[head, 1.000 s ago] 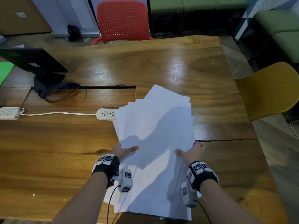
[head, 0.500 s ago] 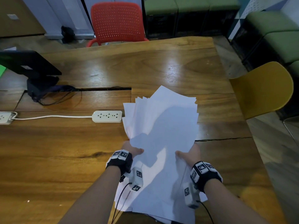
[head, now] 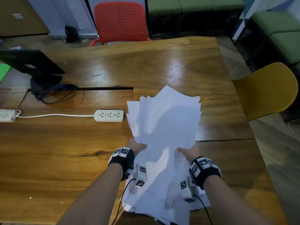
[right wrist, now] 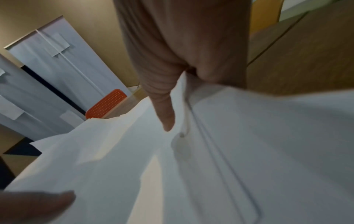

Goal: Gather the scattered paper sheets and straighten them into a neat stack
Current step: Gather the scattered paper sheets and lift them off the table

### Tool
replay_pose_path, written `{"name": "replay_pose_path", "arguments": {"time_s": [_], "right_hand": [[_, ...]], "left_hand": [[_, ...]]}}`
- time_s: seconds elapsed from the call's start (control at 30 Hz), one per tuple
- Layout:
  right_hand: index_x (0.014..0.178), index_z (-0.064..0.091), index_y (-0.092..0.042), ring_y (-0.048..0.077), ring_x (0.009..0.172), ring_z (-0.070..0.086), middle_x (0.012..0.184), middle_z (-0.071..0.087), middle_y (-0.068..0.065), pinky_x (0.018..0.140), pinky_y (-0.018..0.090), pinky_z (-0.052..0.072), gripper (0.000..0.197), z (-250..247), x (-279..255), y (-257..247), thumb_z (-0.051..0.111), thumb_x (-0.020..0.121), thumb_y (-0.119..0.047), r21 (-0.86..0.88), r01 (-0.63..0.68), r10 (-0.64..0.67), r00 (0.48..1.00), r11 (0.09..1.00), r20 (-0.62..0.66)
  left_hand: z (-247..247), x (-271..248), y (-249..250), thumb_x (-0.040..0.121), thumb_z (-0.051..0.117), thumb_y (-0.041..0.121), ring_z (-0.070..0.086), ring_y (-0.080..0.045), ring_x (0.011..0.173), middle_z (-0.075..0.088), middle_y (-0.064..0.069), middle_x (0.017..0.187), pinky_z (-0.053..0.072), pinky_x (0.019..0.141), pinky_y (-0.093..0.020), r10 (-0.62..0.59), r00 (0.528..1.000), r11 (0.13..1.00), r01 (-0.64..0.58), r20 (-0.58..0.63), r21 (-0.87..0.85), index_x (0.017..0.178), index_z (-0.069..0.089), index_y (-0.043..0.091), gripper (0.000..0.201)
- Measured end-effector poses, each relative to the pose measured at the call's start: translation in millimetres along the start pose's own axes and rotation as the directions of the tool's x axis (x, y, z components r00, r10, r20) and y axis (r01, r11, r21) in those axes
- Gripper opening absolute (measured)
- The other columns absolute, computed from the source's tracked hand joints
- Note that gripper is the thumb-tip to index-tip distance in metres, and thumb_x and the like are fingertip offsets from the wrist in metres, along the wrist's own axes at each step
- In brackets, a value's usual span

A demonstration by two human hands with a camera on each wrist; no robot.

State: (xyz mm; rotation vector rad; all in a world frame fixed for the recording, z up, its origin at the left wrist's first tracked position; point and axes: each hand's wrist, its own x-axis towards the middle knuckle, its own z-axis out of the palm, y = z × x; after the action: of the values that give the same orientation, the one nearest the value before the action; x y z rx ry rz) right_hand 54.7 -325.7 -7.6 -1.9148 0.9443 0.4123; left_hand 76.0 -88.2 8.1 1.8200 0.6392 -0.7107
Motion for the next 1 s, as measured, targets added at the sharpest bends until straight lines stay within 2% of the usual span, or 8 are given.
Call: {"name": "replay_pose_path", "arguments": {"time_s": [0.1, 0.3, 0.47, 0.53, 0.6, 0.7, 0.87, 1.0], "right_hand": [[0.134, 0.036, -0.002, 0.035, 0.115, 0.056, 0.126, 0.055, 0.017, 0.094, 0.039, 0.048, 0.086, 1.9, -4.4, 5.4, 0.085, 0.065, -0.015, 0.045, -0.057, 0.059, 0.998, 0.997, -0.036], [0.1, 0.055, -0.005, 0.023, 0.086, 0.058, 0.09, 0.064, 0.006, 0.079, 0.029, 0.045, 0.037, -7.3, -9.0, 14.2, 0.08, 0.073, -0.009, 0.206, 0.009, -0.023, 0.998, 0.978, 0.065], [0.099, 0.061, -0.007, 0.022, 0.081, 0.069, 0.088, 0.072, 0.007, 0.067, 0.031, 0.056, 0.05, -25.0, -1.8, 14.2, 0.088, 0.062, -0.027, 0.463, 0.024, -0.169, 0.947, 0.886, 0.273], [0.095, 0.058, 0.001, 0.022, 0.077, 0.067, 0.083, 0.069, 0.011, 0.06, 0.028, 0.053, 0.064, -36.6, 0.5, 0.7, 0.088, 0.053, -0.037, 0.473, -0.031, -0.165, 0.915, 0.881, 0.368], [0.102, 0.061, 0.008, 0.031, 0.091, 0.068, 0.099, 0.07, 0.02, 0.076, 0.037, 0.056, 0.078, -47.2, 1.0, -18.3, 0.091, 0.046, -0.037, 0.492, 0.017, -0.239, 0.888, 0.871, 0.392], [0.093, 0.069, -0.004, 0.022, 0.091, 0.072, 0.092, 0.076, 0.007, 0.085, 0.042, 0.053, 0.054, -62.6, -7.7, -52.5, 0.09, 0.053, -0.033, 0.502, 0.231, -0.407, 0.871, 0.833, 0.276], [0.109, 0.068, -0.012, 0.015, 0.1, 0.068, 0.106, 0.072, 0.0, 0.092, 0.034, 0.051, 0.033, -90.1, -34.9, -99.3, 0.075, 0.08, -0.026, 0.485, 0.547, -0.606, 0.794, 0.682, -0.044], [0.119, 0.061, -0.027, 0.013, 0.11, 0.063, 0.114, 0.07, -0.008, 0.099, 0.04, 0.044, 0.037, -104.4, -41.4, -108.1, 0.072, 0.083, -0.031, 0.447, 0.647, -0.677, 0.727, 0.618, -0.116]], "left_hand": [[0.5, -7.4, -4.7, 0.08, 0.06, -0.003, 0.067, -0.031, 0.092, 0.069, -0.015, 0.107, 0.053, 0.073, -0.03, -0.001, 0.999, 1.0, 0.001, -0.04, 0.006, 0.116, 0.06, 0.001, 0.037], [-8.9, -17.7, -4.9, 0.082, 0.064, -0.002, 0.065, -0.03, 0.077, 0.067, -0.013, 0.087, 0.055, 0.071, -0.035, 0.025, 0.999, 0.994, -0.03, -0.045, -0.106, 0.097, 0.059, 0.001, 0.016], [-33.0, -10.9, -5.0, 0.056, 0.075, 0.033, 0.063, -0.029, 0.077, 0.065, -0.02, 0.091, 0.057, 0.074, -0.046, 0.085, 0.992, 0.976, -0.101, -0.092, -0.191, 0.109, 0.052, -0.005, 0.069], [-41.8, -10.7, 3.3, 0.053, 0.076, 0.036, 0.06, -0.025, 0.074, 0.064, -0.023, 0.091, 0.055, 0.069, -0.042, 0.112, 0.988, 0.972, -0.13, -0.102, -0.193, 0.107, 0.054, -0.008, 0.074], [-48.3, -25.8, 26.7, 0.059, 0.077, 0.031, 0.057, -0.023, 0.067, 0.064, -0.019, 0.08, 0.049, 0.065, -0.034, 0.172, 0.98, 0.966, -0.188, -0.101, -0.178, 0.09, 0.06, -0.006, 0.051], [-57.4, -40.6, 56.9, 0.079, 0.07, 0.005, 0.061, -0.018, 0.069, 0.067, -0.002, 0.072, 0.049, 0.067, -0.026, 0.331, 0.934, 0.924, -0.35, -0.133, -0.154, 0.077, 0.062, 0.011, 0.01], [-69.9, -79.1, 102.8, 0.074, 0.079, 0.008, 0.063, 0.005, 0.074, 0.066, 0.011, 0.084, 0.052, 0.062, -0.01, 0.527, 0.829, 0.812, -0.556, -0.184, -0.178, 0.097, 0.062, 0.016, 0.03], [-89.8, -93.6, 118.2, 0.064, 0.085, 0.014, 0.07, -0.02, 0.099, 0.074, -0.009, 0.102, 0.056, 0.089, -0.039, 0.588, 0.804, 0.769, -0.59, -0.09, -0.246, 0.104, 0.071, 0.006, 0.043]]}}
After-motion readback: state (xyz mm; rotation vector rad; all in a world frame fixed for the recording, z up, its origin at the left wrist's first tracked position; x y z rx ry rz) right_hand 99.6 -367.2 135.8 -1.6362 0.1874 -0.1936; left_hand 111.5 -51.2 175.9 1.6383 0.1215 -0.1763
